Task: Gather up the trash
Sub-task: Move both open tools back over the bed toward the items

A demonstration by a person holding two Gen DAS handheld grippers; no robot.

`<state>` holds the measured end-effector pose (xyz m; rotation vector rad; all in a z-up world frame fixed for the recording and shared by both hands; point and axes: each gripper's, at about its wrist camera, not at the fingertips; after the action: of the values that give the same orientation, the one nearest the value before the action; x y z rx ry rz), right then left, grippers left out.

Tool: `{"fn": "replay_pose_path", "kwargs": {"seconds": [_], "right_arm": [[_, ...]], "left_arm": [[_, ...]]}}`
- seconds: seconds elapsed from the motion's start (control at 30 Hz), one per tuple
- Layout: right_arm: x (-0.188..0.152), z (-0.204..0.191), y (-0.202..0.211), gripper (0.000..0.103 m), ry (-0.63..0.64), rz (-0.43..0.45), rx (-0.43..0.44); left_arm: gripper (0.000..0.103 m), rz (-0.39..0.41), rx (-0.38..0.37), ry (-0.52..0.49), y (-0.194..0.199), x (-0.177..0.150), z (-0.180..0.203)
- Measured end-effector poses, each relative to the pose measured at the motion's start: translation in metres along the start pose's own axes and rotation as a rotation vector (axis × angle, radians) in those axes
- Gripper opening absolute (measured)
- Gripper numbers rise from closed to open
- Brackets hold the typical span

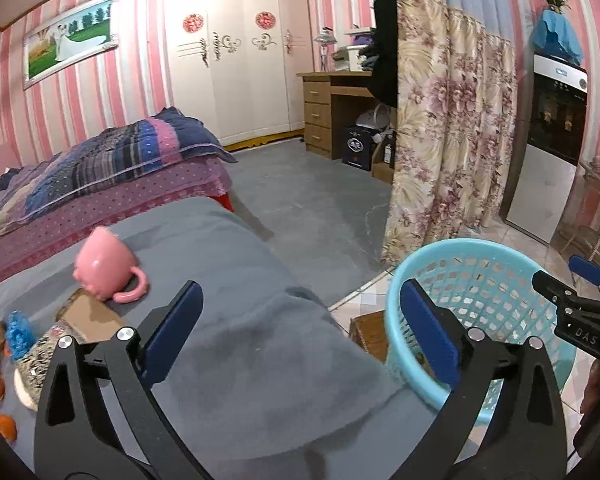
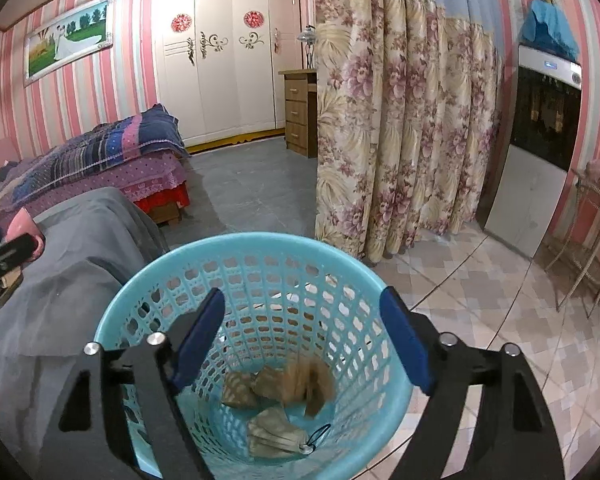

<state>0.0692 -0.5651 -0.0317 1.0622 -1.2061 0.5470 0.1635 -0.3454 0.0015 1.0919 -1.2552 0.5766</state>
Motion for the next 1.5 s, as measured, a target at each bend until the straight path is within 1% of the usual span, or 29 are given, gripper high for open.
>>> {"fn": "replay_pose_path", "kwargs": {"seconds": [0.1, 0.23, 0.37, 0.4, 0.5, 0.6, 0.77, 0.87, 0.97, 1.03, 1.13, 1.23, 1.33, 1.43, 1.5], "right_arm": [[0.001, -0.006, 0.007, 0.094, 0.002, 0.022, -0.014], [0.002, -0.018, 0.015, 0.095, -0.017, 0.025, 0.006], [0.008, -0.043, 0.029, 0.095, -0.008, 0.048, 0.055], [0.010, -0.049, 0.033, 0.095, -0.005, 0.055, 0.066], [0.015, -0.073, 0.044, 0.096, 0.008, 0.076, 0.111], [0.019, -0.099, 0.051, 0.096, 0.019, 0.085, 0.155], [0.019, -0.152, 0.062, 0.096, 0.053, 0.081, 0.232], [0.017, -0.184, 0.069, 0.096, 0.088, 0.077, 0.277], [0.014, -0.214, 0.075, 0.096, 0.113, 0.075, 0.314], [0.014, -0.232, 0.078, 0.096, 0.128, 0.071, 0.340], [0.013, -0.266, 0.080, 0.096, 0.172, 0.074, 0.379], [0.012, -0.287, 0.076, 0.096, 0.185, 0.060, 0.395], [0.012, -0.308, 0.069, 0.096, 0.181, 0.041, 0.415], [0.008, -0.325, 0.063, 0.096, 0.178, 0.031, 0.417], [0.002, -0.328, 0.063, 0.096, 0.178, 0.026, 0.422]], "left_arm": [[0.097, 0.013, 0.018, 0.019, 0.016, 0.001, -0.014], [0.097, 0.044, 0.078, 0.009, 0.048, 0.004, -0.037], [0.097, 0.062, 0.125, 0.018, 0.076, 0.005, -0.065], [0.097, 0.063, 0.150, 0.018, 0.084, 0.004, -0.075], [0.097, 0.064, 0.200, 0.017, 0.101, -0.001, -0.099], [0.097, 0.054, 0.263, 0.035, 0.117, -0.009, -0.132], [0.097, 0.030, 0.366, 0.127, 0.139, -0.029, -0.197], [0.097, 0.017, 0.434, 0.140, 0.148, -0.042, -0.228], [0.097, -0.003, 0.459, 0.156, 0.159, -0.056, -0.257], [0.097, -0.013, 0.490, 0.163, 0.165, -0.066, -0.274], [0.097, -0.052, 0.521, 0.222, 0.170, -0.084, -0.304], [0.097, -0.086, 0.544, 0.285, 0.170, -0.097, -0.332], [0.097, -0.101, 0.560, 0.294, 0.169, -0.107, -0.342], [0.097, -0.152, 0.555, 0.292, 0.162, -0.121, -0.350], [0.097, -0.179, 0.545, 0.300, 0.159, -0.131, -0.353]]}}
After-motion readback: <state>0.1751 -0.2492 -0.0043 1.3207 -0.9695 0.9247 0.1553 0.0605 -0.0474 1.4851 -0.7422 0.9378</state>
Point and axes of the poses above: each gripper's, at about its wrist camera, not at the fingertips, and y roughly against the way its jaws point, z to its right, x to its top, and after that the axes turned 12 degrees about z, right-handed
